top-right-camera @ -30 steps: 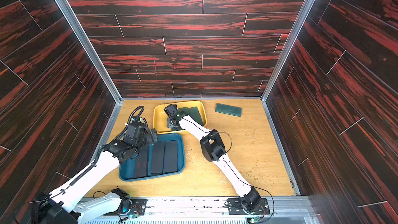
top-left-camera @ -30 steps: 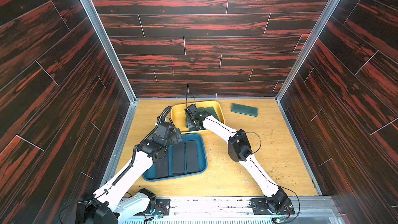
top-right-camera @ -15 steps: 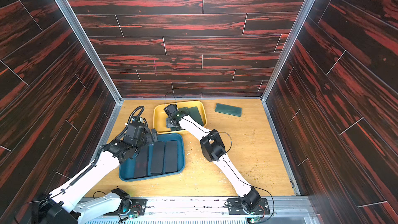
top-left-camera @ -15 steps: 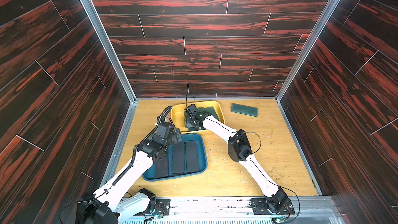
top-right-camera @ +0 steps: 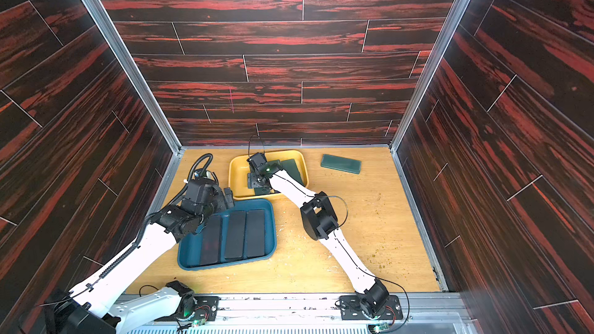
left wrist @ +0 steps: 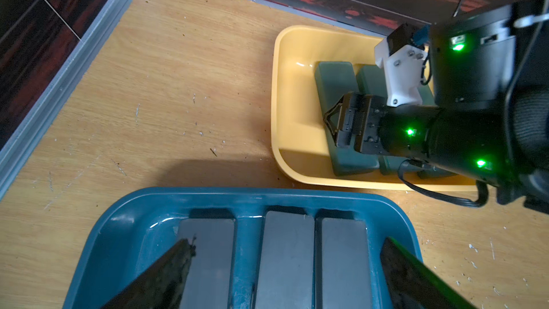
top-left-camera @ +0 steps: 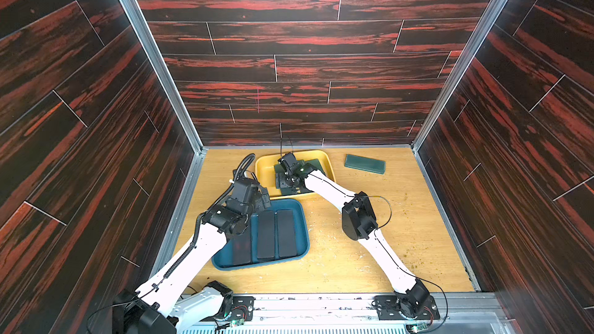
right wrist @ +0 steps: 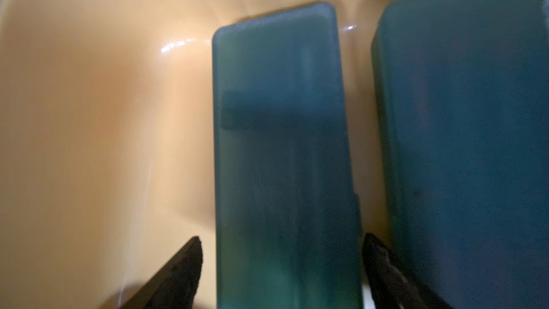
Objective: Place the pencil cases by color into the storage box
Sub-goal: Place the pencil case at the storage box, then move the pencil case to the center of the board.
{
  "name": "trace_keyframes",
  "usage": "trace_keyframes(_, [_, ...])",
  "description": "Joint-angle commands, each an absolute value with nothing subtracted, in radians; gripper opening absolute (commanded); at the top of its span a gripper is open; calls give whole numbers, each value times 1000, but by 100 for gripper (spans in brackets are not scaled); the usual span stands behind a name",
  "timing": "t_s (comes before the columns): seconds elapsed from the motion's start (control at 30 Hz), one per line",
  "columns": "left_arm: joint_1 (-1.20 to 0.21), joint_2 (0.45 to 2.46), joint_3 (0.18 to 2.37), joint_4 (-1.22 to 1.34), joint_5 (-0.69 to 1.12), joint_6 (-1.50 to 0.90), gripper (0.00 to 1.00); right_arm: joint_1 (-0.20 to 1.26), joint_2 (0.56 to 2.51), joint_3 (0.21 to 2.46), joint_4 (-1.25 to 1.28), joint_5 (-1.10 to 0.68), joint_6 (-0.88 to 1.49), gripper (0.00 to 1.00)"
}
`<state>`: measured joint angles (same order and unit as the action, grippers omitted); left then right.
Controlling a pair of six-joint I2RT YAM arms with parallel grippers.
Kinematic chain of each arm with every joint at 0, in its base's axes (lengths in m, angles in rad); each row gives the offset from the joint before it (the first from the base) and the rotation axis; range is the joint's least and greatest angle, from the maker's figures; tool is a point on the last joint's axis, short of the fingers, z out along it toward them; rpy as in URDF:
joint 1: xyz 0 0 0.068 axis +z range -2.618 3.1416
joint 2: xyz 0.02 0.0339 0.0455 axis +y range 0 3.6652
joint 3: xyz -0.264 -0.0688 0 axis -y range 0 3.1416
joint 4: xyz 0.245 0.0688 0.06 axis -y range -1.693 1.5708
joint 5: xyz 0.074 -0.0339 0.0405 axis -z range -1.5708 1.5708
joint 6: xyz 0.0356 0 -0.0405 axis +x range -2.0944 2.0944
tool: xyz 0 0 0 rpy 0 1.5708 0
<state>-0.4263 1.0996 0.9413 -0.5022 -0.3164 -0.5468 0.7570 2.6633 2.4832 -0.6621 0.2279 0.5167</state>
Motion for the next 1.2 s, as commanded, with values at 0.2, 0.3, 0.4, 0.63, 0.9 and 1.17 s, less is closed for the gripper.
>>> trace_keyframes(0.2, [-420, 1120, 997, -543, -340, -534, 100, 720, 2385, 2371, -619, 266, 456, 86])
trace_keyframes(0.3, [-420, 1149, 1006, -542, -335, -532, 100, 692, 2296, 2264, -581, 273, 440, 85])
trace_keyframes(0.4, [-420, 1193, 1016, -528, -318, -531, 100, 638, 2162, 2070, -487, 264, 424, 85])
trace_keyframes(0.63, [-420, 1302, 1053, -482, -269, -527, 100, 428, 1882, 1647, -296, 236, 342, 86])
trace_keyframes(0.9, [-421, 1422, 1109, -440, -147, -517, 99, 180, 1893, 1558, -224, 101, 176, 85])
trace_keyframes(1.17, [-421, 1496, 1137, -410, -96, -511, 99, 71, 2070, 1669, -159, 65, -21, 84])
